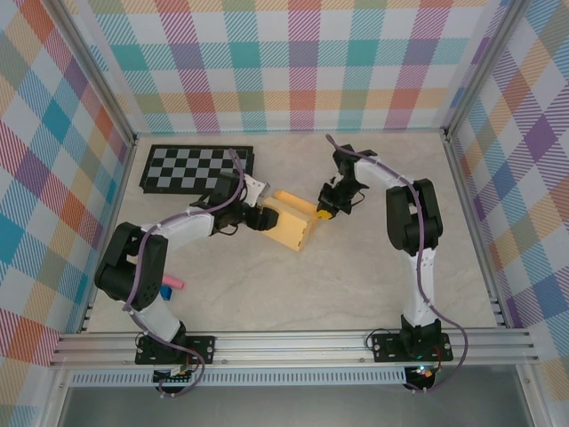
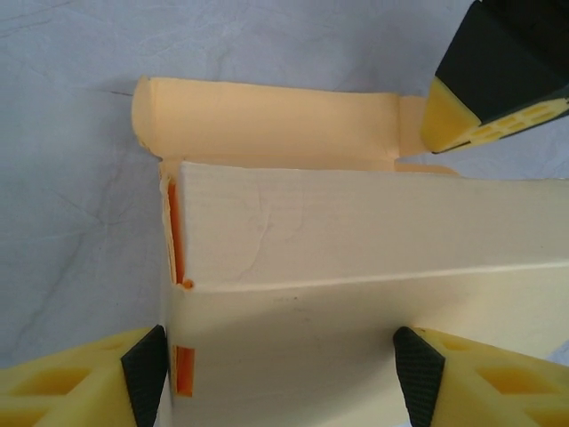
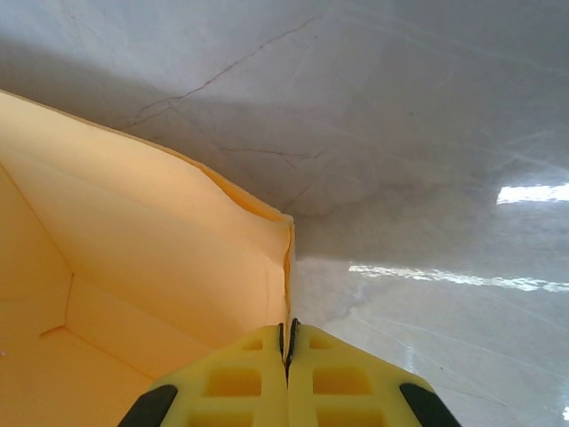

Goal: Fold the paper box

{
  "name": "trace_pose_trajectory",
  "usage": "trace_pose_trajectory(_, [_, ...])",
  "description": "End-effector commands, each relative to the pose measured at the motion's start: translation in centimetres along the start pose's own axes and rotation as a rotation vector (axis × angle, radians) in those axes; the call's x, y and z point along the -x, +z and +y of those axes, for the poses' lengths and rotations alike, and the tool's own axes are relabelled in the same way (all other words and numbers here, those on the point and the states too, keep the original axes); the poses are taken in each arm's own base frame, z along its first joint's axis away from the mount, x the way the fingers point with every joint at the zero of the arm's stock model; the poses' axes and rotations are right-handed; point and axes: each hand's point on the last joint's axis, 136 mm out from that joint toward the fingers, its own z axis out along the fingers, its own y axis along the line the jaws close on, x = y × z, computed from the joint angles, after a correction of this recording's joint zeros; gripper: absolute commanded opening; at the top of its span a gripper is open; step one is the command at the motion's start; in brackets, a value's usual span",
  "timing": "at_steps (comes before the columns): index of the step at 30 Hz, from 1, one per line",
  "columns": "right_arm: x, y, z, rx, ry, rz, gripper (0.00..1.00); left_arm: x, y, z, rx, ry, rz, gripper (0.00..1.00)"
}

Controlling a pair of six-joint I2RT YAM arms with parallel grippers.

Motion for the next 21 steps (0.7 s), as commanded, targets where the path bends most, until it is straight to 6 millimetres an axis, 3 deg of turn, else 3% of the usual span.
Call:
trace_pose_trajectory(1, [-1.0,-1.5,2.8,0.065,-0.085,-0.008,0.00,0.5,0.7,-0.4,0.007,-0.002,-0.003,0.69])
trace_pose_trajectory(6, [-1.4,-2.3,3.7,0.082,-0.110,-0.027,0.00,0.6,0.6,-1.2,-0.007,-0.005,-0.016,0.69])
trace_pose_trajectory(11, [-1.2,-2.1,3.0,0.051,-0.109,-0.041,0.00,1.1,-0.7,-1.6,-0.007,0.029,-0.049,0.69])
trace_pose_trajectory(16, [-1.1,-2.6,3.2,0.050,-0.212,-0.071,0.01,4.1,-4.4,-2.3,-0.013,0.043,-0.175,0.72])
trace_pose_trajectory(19, [-0.9,-3.7,3.4,0.044,-0.345,-0.141,0.01,6.4,-8.1,-2.7,-0.007,0.039,-0.278,0.75])
trace_pose_trajectory(21, [-0.7,-5.0,3.6,0.037,-0.445,-0.212,0.00,7.8,-11.1,-2.0,0.052,-0.007,-0.359,0.78])
